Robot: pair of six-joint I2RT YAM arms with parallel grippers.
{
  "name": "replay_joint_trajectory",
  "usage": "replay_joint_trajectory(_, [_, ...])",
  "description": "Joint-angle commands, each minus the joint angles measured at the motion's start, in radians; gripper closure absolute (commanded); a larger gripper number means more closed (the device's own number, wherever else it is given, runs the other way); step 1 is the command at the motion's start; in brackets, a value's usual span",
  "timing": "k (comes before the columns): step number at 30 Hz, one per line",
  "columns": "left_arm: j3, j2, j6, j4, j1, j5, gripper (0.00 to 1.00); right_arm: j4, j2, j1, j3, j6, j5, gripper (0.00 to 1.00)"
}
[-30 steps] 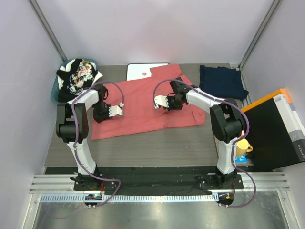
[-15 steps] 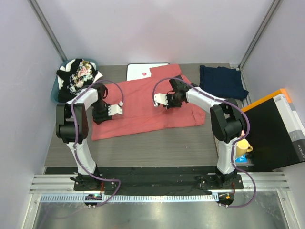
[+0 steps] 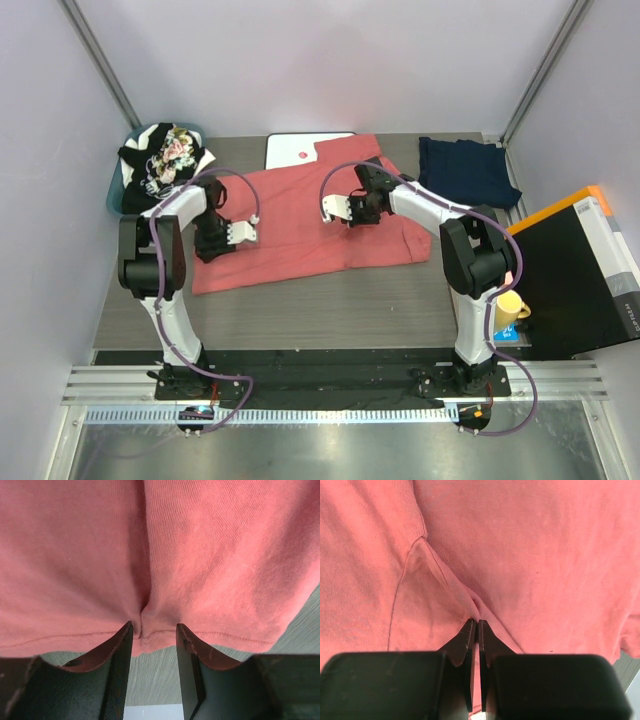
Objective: Fold and stack the t-shirts
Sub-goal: Fold the flattened tshirt in 1/3 of the way
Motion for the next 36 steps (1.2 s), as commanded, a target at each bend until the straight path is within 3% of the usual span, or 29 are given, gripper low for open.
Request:
replay_joint_trajectory(1, [-0.002,0.022,-0.016,-0.04,0.005,0.024,0.6,0.017,-0.003,0.003,0.033,-0.005,0.006,0.91])
replay_joint_trajectory(5, [-0.019,0.023,-0.016,-0.04,0.0,0.03,0.62,0.019,0.0,0.003,0.036,-0.002,0.004,0.91])
replay_joint_trajectory(8, [-0.02,0.03,-0.016,-0.034,0.0,0.024,0.7,0.017,0.001,0.003,0.04,-0.002,0.004,0.91])
replay_joint_trajectory(11, [-0.006,0.031,-0.018,-0.052,0.0,0.026,0.88,0.019,0.004,0.003,0.045,-0.004,0.009,0.91])
replay_joint_trajectory(12, [-0.003,0.03,-0.018,-0.06,-0.002,0.024,1.0,0.019,0.006,0.003,0.045,-0.004,0.01,0.92])
replay_joint_trajectory(13, [0.003,0.027,-0.018,-0.063,0.0,0.024,1.0,0.017,0.004,0.003,0.043,-0.007,0.01,0.92])
replay_joint_trajectory(23, [0.107,-0.013,-0.022,-0.155,0.0,0.001,1.0,0.025,0.01,0.003,0.062,-0.008,0.013,0.92])
replay_joint_trajectory(27, [0.127,-0.021,-0.019,-0.186,-0.002,-0.019,0.7,0.029,0.015,0.003,0.074,-0.008,0.02,0.92])
replay_joint_trajectory(29, [0.118,-0.026,-0.01,-0.186,-0.002,-0.026,0.61,0.031,0.017,0.002,0.082,-0.01,0.021,0.92])
replay_joint_trajectory(36, [0.075,-0.015,-0.014,-0.168,-0.002,-0.028,0.61,0.037,0.018,-0.001,0.1,-0.014,0.026,0.92])
